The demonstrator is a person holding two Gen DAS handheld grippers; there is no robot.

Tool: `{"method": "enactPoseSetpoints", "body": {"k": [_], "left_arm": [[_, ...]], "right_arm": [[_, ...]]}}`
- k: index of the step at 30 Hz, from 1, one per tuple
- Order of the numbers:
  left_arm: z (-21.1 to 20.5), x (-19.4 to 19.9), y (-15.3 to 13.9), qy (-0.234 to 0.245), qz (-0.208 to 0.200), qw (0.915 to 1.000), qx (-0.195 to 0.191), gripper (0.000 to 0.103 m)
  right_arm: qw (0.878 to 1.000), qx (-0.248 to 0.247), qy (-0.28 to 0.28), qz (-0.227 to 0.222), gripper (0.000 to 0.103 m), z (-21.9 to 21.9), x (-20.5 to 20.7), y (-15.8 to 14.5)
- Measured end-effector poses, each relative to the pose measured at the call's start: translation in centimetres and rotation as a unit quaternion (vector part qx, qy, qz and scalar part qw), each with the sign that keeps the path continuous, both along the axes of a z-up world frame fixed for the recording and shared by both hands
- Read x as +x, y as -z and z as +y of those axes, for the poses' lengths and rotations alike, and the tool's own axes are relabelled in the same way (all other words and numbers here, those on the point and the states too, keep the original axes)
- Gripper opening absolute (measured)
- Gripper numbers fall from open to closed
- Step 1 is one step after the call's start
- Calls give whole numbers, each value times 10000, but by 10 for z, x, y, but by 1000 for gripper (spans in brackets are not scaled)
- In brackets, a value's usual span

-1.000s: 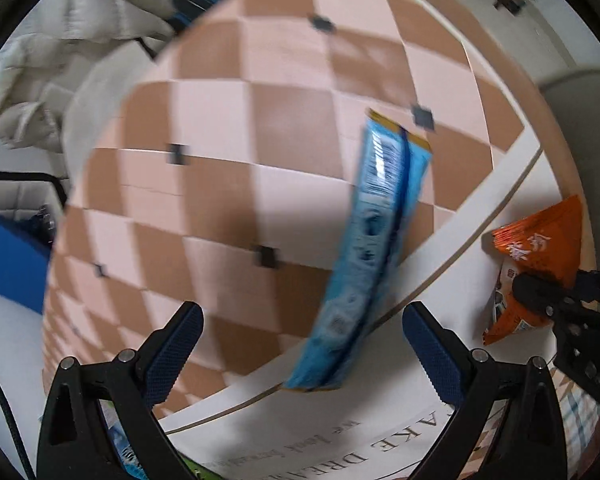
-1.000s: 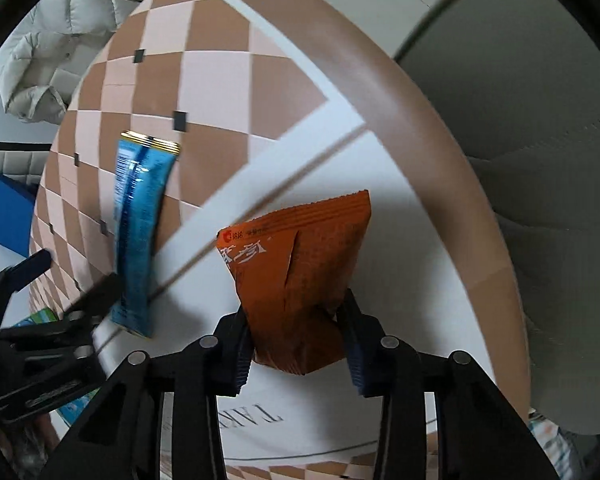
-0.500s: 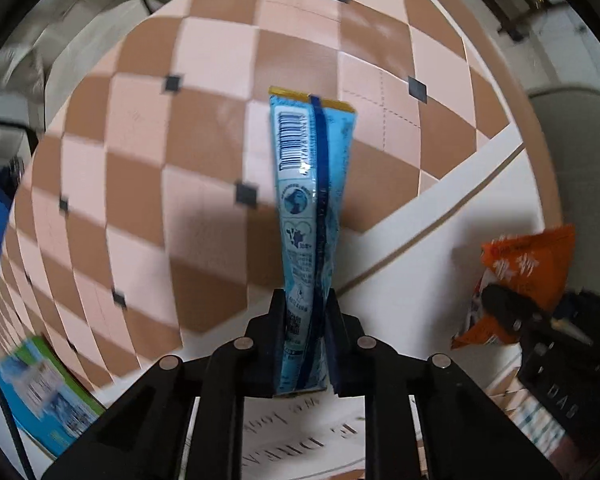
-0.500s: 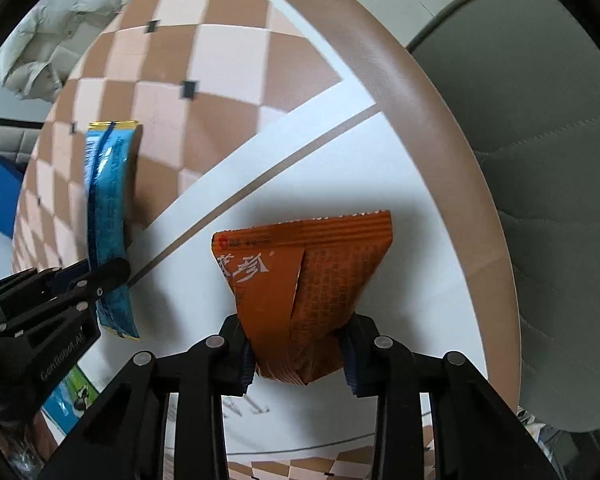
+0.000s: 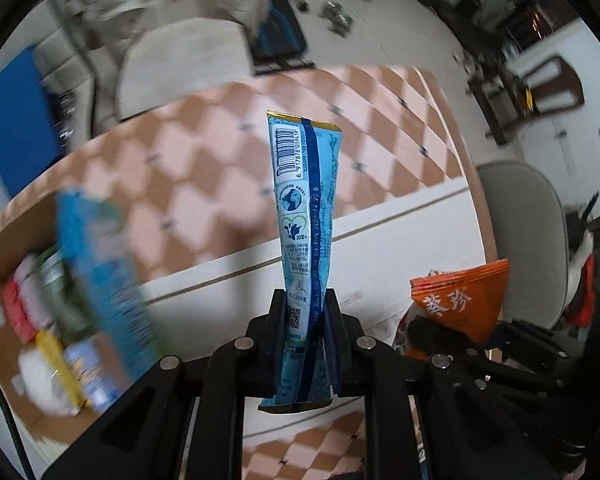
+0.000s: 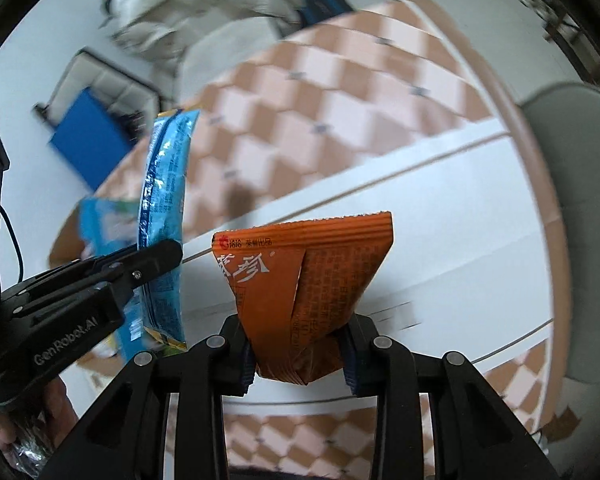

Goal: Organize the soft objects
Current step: 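Drop blue stick pack and orange bag into the box, open both tools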

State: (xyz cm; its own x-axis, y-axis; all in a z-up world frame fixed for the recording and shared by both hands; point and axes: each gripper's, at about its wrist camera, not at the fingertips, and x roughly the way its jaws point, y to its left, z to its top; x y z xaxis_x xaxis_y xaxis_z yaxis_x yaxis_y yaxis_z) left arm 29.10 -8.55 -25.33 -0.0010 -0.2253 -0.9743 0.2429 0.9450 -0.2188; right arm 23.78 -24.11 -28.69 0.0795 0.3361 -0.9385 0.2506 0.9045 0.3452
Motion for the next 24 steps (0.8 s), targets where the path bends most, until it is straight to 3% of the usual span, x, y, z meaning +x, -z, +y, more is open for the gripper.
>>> {"method": "enactPoseSetpoints", "body": {"k": [5, 12, 18, 24], "left_arm": [[96, -2, -15, -595, -27, 9982, 71, 15], [192, 19, 16, -1147, 536, 9919, 42, 15], [199, 42, 51, -1114, 1025, 9884, -159, 15], [191, 50, 76, -868, 1392, 9864, -130, 18]], "right_arm": [[9977, 230, -596, -209, 36, 85, -9, -37], [9916, 226, -1265, -165, 36, 202, 5, -37], [9880, 11, -1545, 56, 36, 253, 18, -18], [9870, -84, -1552, 398, 37, 265, 22, 0]]}}
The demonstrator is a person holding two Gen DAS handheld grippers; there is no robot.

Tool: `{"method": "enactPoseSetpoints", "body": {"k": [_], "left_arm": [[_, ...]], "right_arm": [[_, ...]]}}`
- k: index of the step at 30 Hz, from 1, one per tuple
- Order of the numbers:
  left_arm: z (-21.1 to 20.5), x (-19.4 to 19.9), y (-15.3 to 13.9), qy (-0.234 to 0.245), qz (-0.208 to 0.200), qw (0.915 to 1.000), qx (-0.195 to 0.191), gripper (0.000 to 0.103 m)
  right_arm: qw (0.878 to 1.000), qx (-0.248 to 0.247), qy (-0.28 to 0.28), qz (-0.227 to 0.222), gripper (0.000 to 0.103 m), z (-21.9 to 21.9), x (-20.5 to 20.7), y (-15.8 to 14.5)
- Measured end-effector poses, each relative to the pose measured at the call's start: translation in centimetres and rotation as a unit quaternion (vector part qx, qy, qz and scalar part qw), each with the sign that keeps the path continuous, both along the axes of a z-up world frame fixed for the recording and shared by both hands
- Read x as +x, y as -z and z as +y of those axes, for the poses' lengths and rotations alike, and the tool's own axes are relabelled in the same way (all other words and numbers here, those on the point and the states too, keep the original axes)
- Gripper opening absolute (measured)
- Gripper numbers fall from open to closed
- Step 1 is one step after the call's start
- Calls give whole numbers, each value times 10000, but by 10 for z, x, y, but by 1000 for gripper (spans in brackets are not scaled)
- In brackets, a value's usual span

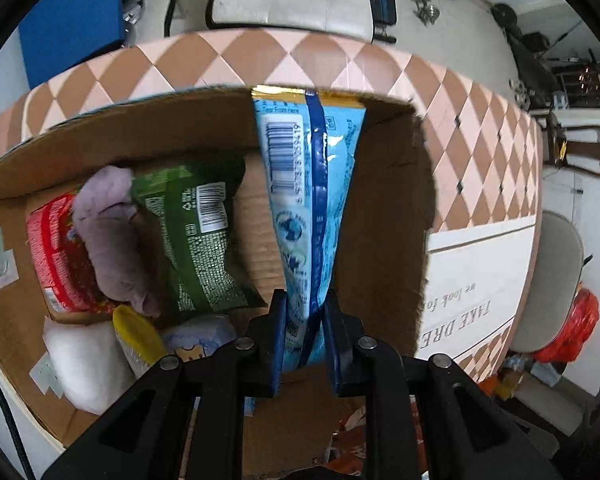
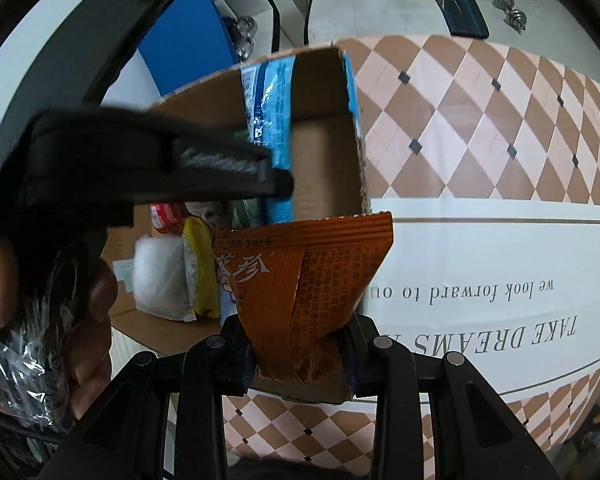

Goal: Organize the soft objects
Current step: 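Drop blue stick pack and orange bag into the box, open both tools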

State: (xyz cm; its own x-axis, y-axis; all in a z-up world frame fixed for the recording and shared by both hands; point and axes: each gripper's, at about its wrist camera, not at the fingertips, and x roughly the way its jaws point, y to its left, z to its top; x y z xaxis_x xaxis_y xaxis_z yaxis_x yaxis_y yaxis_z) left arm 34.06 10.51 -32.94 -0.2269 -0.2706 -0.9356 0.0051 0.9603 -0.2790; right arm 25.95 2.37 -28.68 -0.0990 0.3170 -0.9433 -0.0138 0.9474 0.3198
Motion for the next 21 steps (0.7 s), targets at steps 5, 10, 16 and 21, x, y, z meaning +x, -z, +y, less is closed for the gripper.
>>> {"method": "enactPoseSetpoints", "body": {"k": [5, 10, 16, 21], "left_arm": [[8, -1, 2, -47, 71, 10000, -4, 33], [21, -1, -12, -72, -119, 9999, 66, 39], [44, -13, -48, -91, -742, 9966, 361, 42], [66, -38, -80, -259, -1397, 9866, 804, 43]], "right_arm": [[9996, -106, -58, 267, 62, 4, -1, 10], [9997, -86, 94, 211, 71, -4, 1, 2], [9992, -387, 92, -34, 71, -7, 9, -8], [9978, -602, 64, -268, 71, -2, 3, -23]]}}
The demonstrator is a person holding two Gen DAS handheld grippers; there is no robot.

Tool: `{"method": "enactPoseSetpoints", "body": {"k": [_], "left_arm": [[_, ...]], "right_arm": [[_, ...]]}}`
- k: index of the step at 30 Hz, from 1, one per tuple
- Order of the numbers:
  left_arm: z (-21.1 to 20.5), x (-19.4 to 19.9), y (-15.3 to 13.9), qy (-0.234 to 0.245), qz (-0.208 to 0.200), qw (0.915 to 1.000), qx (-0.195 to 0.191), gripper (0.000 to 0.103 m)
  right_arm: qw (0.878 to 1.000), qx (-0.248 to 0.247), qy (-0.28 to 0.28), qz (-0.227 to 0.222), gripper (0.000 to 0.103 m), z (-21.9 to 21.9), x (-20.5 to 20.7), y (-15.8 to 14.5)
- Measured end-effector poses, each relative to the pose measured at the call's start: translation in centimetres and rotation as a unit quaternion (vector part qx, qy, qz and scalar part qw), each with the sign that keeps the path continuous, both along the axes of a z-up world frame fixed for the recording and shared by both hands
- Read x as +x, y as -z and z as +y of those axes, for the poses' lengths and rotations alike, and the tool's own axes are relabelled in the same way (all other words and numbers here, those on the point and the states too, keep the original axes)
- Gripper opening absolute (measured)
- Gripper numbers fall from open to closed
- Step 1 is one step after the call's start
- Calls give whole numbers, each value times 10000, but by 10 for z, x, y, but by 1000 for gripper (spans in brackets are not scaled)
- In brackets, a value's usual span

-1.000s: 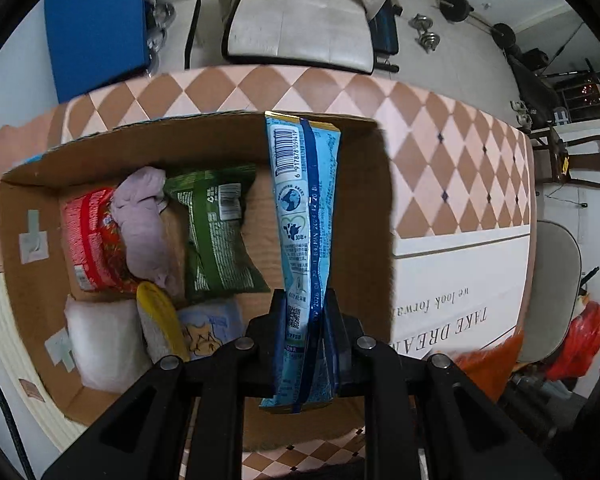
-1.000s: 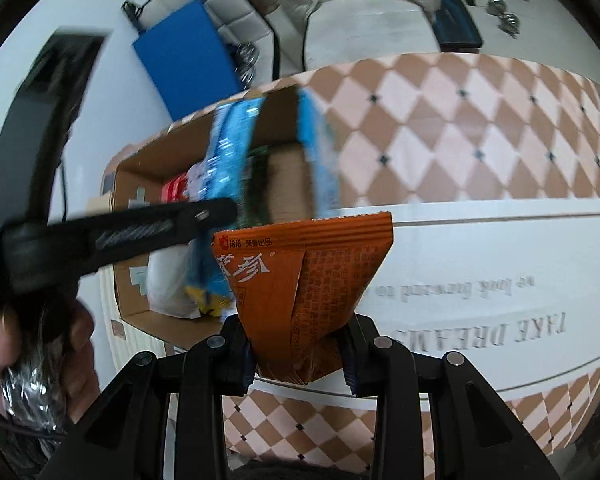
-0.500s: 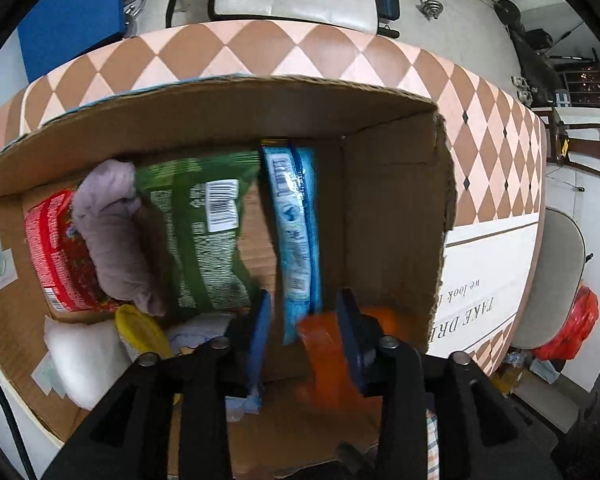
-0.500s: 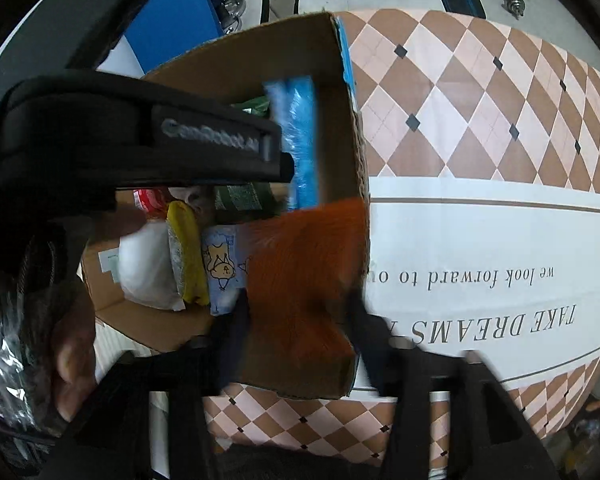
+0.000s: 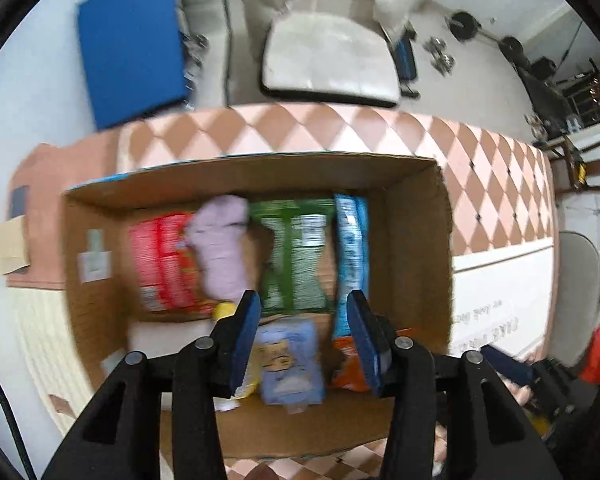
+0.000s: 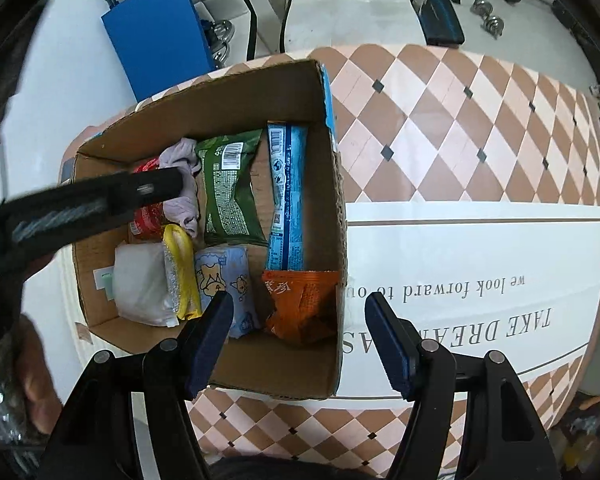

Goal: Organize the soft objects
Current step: 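Drop blue stick pack and orange bag into the box, open both tools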

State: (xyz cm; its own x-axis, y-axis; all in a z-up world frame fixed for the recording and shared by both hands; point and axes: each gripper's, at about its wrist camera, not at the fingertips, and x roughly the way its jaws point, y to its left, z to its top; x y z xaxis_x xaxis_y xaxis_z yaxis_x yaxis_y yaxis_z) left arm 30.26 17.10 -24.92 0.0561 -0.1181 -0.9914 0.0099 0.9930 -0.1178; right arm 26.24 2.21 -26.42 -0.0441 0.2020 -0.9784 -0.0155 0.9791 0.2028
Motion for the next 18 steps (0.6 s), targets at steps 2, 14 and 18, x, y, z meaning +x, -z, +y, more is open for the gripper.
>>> {"method": "enactPoseSetpoints", "body": {"k": [2, 14, 18], "left_arm": [[7, -14, -8, -89, -172, 9997, 147, 44], [50, -76, -27, -620, -768, 9927, 693, 100], [54, -87, -33, -727, -859, 9912, 696, 101]], "right_arm": [[9999, -85, -47, -92, 71, 2, -3, -3], [9979, -468, -231, -387, 90, 20, -28, -3], [9972, -521, -173, -501, 103, 20, -32, -5]]}}
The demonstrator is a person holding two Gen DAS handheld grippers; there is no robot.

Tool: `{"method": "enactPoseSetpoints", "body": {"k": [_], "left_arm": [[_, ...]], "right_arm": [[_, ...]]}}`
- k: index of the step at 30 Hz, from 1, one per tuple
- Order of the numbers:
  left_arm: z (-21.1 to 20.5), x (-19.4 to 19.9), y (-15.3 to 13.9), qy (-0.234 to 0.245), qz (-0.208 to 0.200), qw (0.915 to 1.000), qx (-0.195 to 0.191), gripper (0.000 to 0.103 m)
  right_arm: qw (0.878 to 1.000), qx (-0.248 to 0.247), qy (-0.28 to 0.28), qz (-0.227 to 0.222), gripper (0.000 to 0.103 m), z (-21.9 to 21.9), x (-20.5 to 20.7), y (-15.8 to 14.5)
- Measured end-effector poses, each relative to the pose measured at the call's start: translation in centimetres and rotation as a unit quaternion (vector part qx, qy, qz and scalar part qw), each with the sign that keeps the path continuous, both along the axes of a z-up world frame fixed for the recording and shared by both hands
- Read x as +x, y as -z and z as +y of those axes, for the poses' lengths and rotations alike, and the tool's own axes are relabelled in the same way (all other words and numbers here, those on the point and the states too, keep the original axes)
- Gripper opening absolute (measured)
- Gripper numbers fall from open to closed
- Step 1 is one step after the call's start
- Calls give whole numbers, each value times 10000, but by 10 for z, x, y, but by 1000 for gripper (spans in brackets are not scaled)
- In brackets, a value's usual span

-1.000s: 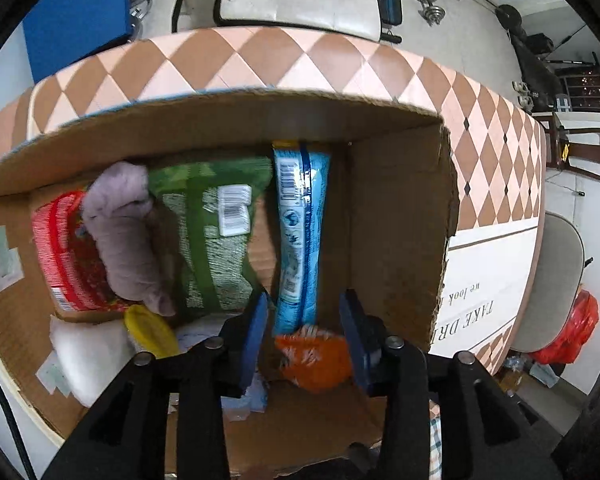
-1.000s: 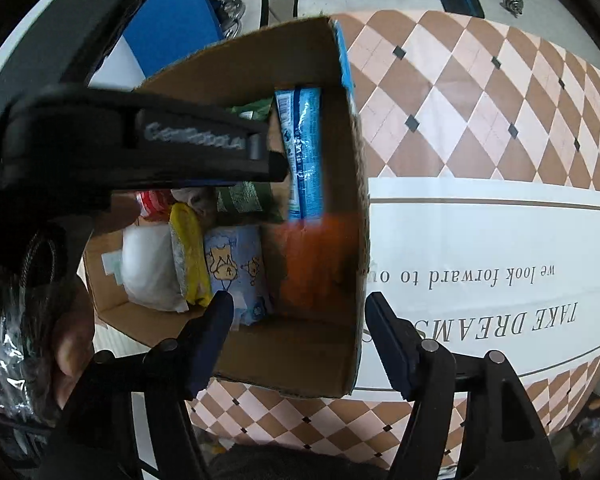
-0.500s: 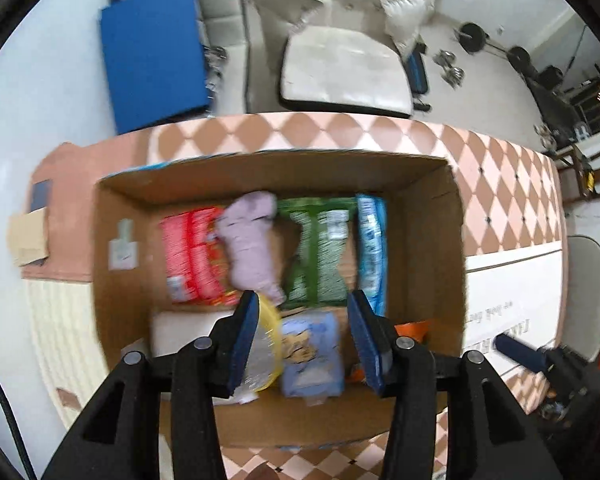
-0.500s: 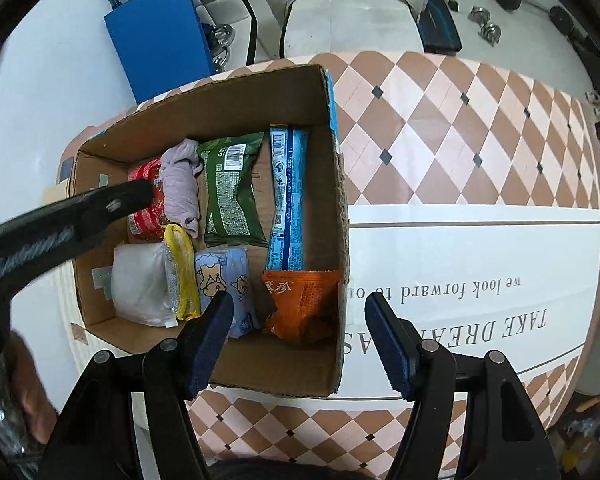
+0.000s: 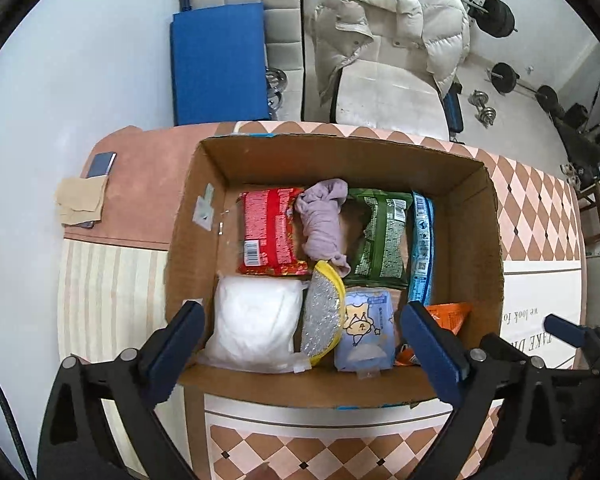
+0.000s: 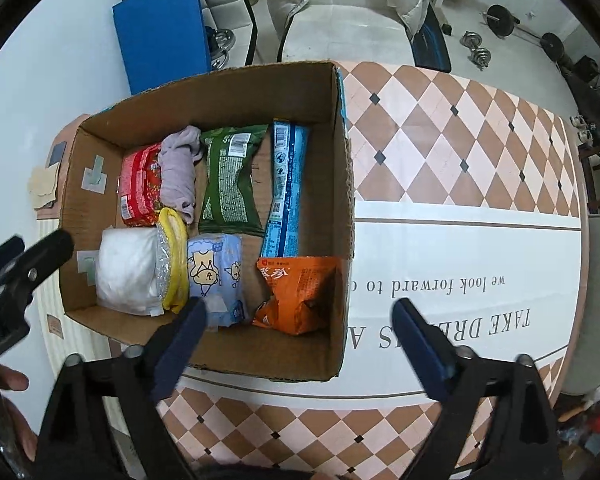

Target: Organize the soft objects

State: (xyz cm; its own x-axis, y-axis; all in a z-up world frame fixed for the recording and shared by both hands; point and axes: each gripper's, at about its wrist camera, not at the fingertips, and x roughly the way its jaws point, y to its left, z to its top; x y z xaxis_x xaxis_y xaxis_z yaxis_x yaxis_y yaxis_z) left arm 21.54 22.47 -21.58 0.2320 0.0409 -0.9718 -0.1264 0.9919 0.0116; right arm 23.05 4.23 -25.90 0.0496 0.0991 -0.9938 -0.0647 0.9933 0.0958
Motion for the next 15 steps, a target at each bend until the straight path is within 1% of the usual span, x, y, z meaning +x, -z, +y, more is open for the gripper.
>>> {"method": "enactPoseSetpoints", "body": {"k": [4, 7, 12, 14, 15], "left_arm": [[-2, -11, -11, -25, -105, 9999, 23, 101], [-7, -21, -25, 16, -231, 9997, 39, 101], [-16, -44, -60, 75, -565, 9983, 142, 101], [-20, -56, -77, 102, -716, 9973, 101, 101], [-22, -62, -85, 124, -782, 9968, 139, 101]], "right_arm": [[9997, -131, -38, -181, 103, 2, -5, -10], [9994, -100, -13, -333, 103, -2, -13, -24], [9977, -42, 23, -680, 103, -12, -38, -60], [9965, -27, 22, -839, 103, -17, -51, -77], [9954, -18, 25, -958, 103, -20, -59, -89]]}}
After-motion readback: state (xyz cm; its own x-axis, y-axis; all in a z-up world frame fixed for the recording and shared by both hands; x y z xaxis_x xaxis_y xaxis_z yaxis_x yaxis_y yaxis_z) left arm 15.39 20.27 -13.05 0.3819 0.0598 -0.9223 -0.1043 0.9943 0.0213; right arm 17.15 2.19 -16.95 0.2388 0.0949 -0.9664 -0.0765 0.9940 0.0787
